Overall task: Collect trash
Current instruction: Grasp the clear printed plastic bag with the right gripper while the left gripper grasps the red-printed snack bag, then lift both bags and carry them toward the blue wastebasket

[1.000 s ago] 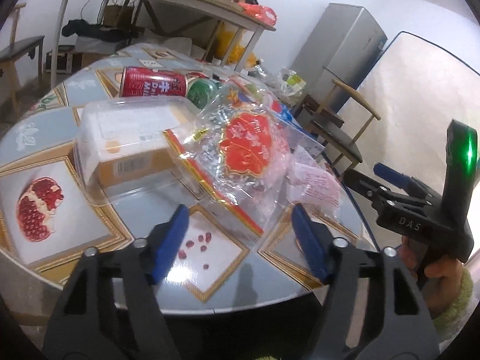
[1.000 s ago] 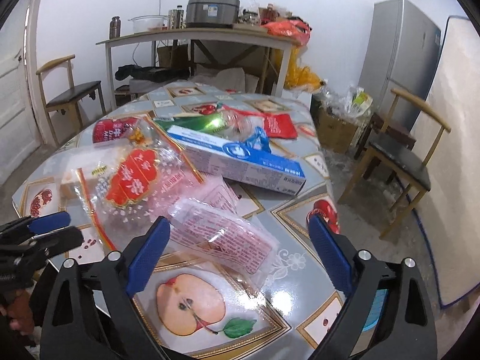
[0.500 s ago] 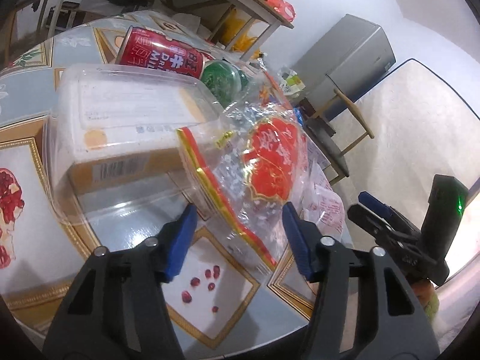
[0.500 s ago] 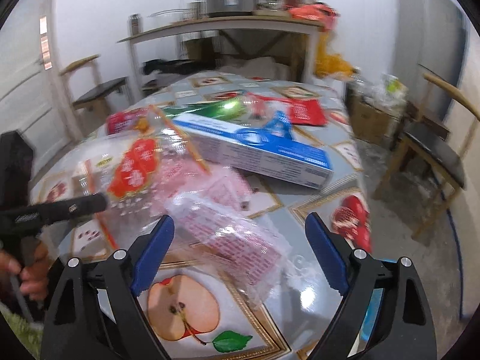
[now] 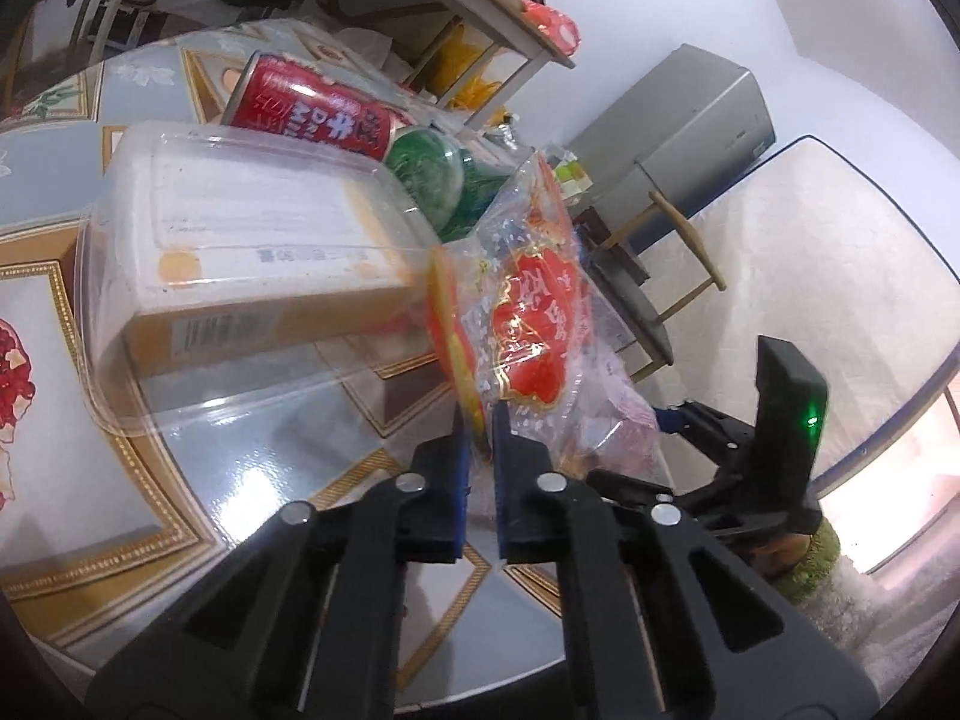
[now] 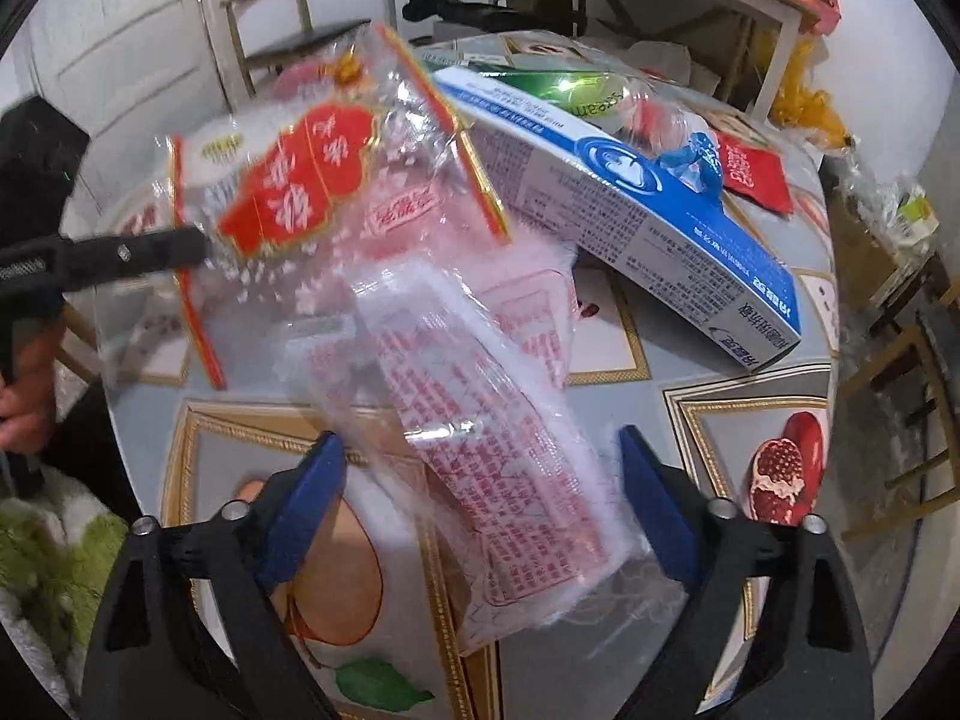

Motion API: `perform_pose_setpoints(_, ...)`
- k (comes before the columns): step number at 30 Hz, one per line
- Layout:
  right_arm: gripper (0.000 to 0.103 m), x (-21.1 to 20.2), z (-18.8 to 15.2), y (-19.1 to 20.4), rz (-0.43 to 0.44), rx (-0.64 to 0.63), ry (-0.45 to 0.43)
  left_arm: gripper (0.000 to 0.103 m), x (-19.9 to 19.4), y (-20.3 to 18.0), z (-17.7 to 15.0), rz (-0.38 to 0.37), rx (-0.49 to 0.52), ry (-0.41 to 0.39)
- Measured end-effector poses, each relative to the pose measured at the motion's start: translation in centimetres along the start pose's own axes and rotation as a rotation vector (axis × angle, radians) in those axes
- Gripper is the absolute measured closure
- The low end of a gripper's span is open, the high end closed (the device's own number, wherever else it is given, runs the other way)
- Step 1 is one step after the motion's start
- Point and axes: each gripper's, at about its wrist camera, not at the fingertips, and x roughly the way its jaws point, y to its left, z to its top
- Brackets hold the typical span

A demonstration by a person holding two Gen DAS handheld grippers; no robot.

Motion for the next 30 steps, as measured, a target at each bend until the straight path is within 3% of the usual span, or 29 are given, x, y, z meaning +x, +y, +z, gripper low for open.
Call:
perform_pose_setpoints(6,0.056,-1.0,-0.8,0.9,-0.036,0.035,0.008,0.101,-0.9,-1.7,-0.3,-0.036,0.04,-0.006)
perform_pose_setpoints(10,0.063,-2.1,-1.4,1.3,-0.053,0.079,-0.003,0.101,-1.4,-2.8,0.1,-0.049,0.071,-0.018)
perform_pose_setpoints(30,0.066,-8.8,-3.2,-0.9,-0.172,0.38,-0.123,0.102,-6.2,-8.7,1.8,-0.057,0.234,-0.221)
